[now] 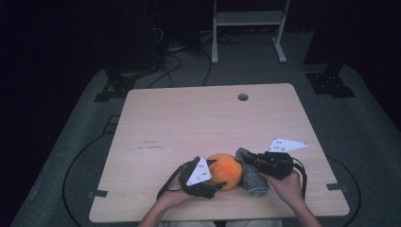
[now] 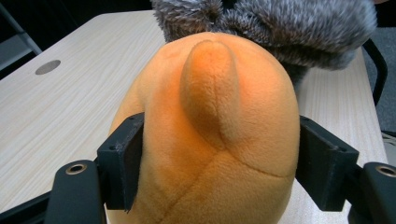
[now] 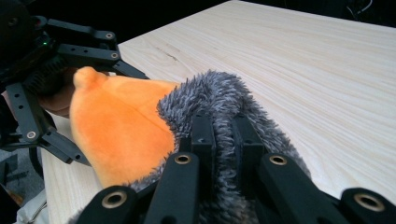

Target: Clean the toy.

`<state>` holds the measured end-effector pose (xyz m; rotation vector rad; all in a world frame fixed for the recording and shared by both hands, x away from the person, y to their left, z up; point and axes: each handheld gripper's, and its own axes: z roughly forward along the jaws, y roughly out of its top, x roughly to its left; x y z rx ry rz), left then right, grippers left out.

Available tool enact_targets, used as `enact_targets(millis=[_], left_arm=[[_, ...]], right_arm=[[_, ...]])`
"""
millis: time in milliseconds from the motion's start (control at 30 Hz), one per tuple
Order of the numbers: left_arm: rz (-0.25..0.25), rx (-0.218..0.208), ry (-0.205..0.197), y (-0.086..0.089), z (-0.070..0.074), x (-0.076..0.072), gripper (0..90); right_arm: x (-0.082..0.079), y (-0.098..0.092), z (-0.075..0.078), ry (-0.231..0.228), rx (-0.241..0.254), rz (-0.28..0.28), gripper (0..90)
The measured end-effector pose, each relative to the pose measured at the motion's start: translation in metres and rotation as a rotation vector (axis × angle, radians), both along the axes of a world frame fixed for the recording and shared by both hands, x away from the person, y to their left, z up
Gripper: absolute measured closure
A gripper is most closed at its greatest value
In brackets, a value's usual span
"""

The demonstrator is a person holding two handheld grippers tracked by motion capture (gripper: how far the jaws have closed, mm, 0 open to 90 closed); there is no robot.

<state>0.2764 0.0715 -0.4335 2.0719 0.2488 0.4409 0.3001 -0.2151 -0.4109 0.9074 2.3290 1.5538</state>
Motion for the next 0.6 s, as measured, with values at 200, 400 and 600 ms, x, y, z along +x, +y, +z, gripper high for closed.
enact_targets(millis=[200, 400, 600], left_arm=[[0.012, -0.019, 0.015, 0.003, 0.000, 0.002, 24.4], [0.038, -0.049, 0.047, 0.007, 0.001, 0.007, 23.3], [0.014, -0.035, 0.029, 0.004, -0.001, 0.004, 24.6]], right_arm=[[-0.005, 0.005, 0.007, -0.014, 0.019, 0.021, 81.3], [0.005, -0.005, -0.006, 0.046, 0.006, -0.015, 81.3], [-0.001, 0.000, 0.003, 0.012, 0.035, 0.020, 81.3]])
